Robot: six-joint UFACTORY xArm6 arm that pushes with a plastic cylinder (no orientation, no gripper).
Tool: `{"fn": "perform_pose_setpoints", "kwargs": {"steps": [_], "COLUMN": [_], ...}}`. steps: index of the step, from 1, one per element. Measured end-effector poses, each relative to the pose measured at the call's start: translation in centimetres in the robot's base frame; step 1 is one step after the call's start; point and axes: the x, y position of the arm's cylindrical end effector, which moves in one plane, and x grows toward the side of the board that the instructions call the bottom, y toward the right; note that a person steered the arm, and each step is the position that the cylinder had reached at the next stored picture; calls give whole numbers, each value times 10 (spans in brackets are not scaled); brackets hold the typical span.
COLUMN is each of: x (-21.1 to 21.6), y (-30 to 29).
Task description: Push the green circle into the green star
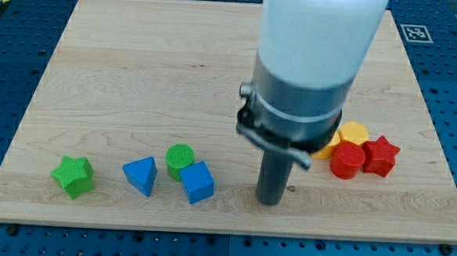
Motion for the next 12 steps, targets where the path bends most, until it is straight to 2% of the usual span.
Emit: {"fn": "perform_pose_setpoints", "kwargs": {"steps": [1,4,7,10,12], "x": [19,20,20,0,-35], "y": [-47,-111,-96,-82,-82]}}
